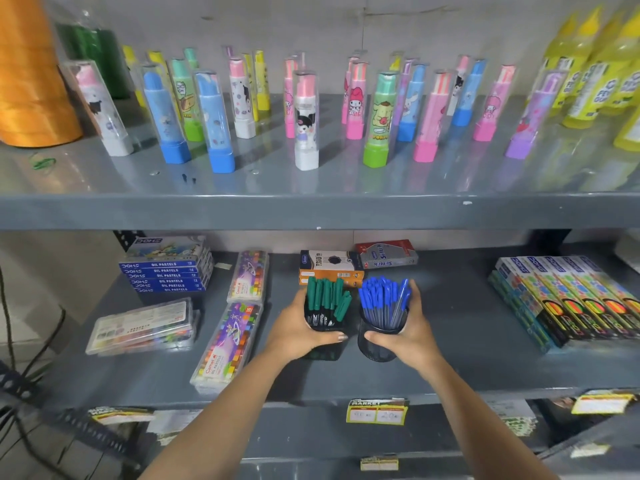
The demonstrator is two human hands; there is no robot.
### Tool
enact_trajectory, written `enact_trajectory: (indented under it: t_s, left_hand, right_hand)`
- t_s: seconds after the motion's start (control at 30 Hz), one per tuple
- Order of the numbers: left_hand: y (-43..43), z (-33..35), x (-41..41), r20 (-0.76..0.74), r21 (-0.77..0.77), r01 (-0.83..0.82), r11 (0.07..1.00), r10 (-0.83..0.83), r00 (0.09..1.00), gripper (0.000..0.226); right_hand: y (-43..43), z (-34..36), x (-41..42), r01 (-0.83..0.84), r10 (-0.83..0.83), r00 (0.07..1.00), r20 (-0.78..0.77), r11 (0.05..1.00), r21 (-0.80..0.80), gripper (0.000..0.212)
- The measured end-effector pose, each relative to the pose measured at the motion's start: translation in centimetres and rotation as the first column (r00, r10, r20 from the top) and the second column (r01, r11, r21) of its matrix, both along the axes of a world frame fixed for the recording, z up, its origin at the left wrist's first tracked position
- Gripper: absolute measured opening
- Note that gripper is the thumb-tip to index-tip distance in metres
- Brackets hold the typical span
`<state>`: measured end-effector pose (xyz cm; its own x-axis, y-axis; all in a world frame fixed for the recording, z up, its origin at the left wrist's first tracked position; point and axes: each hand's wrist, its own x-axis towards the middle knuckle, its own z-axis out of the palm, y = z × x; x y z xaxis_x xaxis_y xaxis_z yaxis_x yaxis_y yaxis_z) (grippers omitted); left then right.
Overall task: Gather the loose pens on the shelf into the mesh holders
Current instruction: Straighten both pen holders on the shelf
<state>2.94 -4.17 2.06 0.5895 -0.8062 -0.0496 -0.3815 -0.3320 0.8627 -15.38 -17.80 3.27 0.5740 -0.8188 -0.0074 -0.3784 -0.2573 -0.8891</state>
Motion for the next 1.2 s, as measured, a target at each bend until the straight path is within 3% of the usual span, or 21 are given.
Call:
enact_trajectory:
  t_s: [0.2,0.73,1.03,1.2]
  left_hand:
    - [1.6,0.0,-1.4,-0.007,-0.003,-0.03,1.0,0.03,1.0,0.087]
    - [3.0,0.1,-3.1,0.019,0.023,-0.062,0.998,0.061,0.998,0.095]
    - [4.1,0.2,-3.9,-0.019,0.04,-0.056,0.998,0.057,0.998,0.101]
    - [4.2,0.8,-4.1,0.054,0.079,-0.033,0.996,0.029,0.998,0.103]
  right_hand:
    - [0.9,0.3,-1.6,-0.007,0.008,1.0,-0.021,1.0,0.023,0.13]
    - [2.9,1.7,-3.5,-0.026,0.028,0.999,-0.045,0.999,0.043,0.129]
    - [3.2,1.2,-4.2,-0.048,0.052,0.998,-0.038,0.995,0.083,0.135]
    - [3.2,0.9,-4.9,-0.077,0.077,0.997,0.008,0.988,0.133,0.148]
